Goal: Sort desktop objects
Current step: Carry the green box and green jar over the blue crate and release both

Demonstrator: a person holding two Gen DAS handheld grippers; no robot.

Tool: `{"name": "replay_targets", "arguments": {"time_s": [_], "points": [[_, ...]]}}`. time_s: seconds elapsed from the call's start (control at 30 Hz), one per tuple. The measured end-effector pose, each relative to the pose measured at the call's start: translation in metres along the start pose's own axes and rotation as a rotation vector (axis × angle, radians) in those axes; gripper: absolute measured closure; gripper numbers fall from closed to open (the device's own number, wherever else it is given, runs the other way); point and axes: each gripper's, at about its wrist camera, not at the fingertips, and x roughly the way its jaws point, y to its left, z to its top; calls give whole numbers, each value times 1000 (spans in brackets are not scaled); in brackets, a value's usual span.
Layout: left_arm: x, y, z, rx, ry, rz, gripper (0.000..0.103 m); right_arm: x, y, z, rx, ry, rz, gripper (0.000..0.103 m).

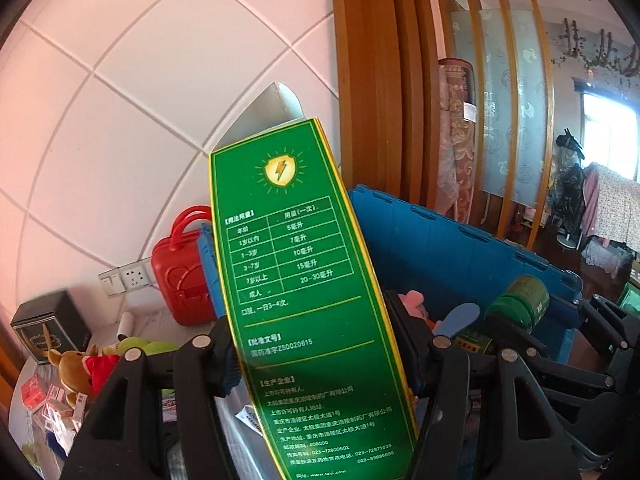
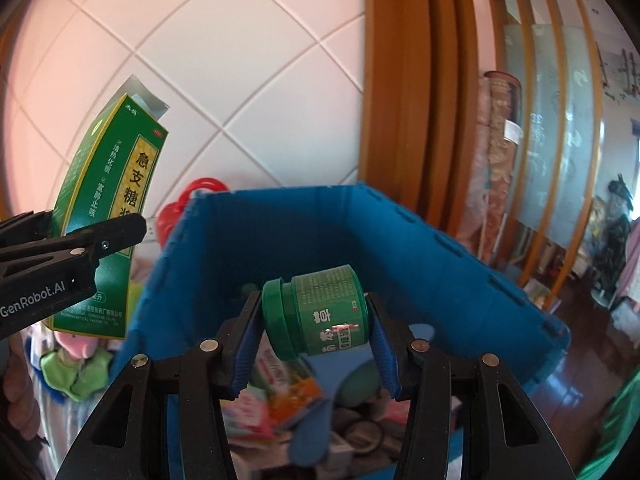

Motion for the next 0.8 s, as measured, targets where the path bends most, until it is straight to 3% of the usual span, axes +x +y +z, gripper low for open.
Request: {"name": "replay_targets", "arguments": {"time_s": [0.2, 0.4, 0.47, 0.5, 0.57, 0.6, 0.63, 0.8], "points": [[26, -27, -4, 43, 66, -33, 43, 12, -31, 1, -2, 9, -77, 54], [37, -26, -10, 55, 140, -76, 42, 27, -39, 0, -33, 35, -129, 54], [39, -27, -13, 63, 157, -77, 27, 30, -37, -3, -51, 49, -147, 53], [35, -25, -16, 66, 155, -72, 22, 30, -35, -5, -57, 51, -154, 49], [32, -23, -19, 66, 147, -67, 19, 30, -34, -6, -65, 55, -177, 25], [28, -19, -22, 62, 148, -66, 19, 29, -34, -7, -66, 54, -182, 7], [26, -16, -24, 57, 148, -62, 17, 30, -35, -8, -66, 54, -182, 0], [9, 7, -32, 11, 128, -36, 15, 27, -37, -11, -60, 72, -193, 0]]}}
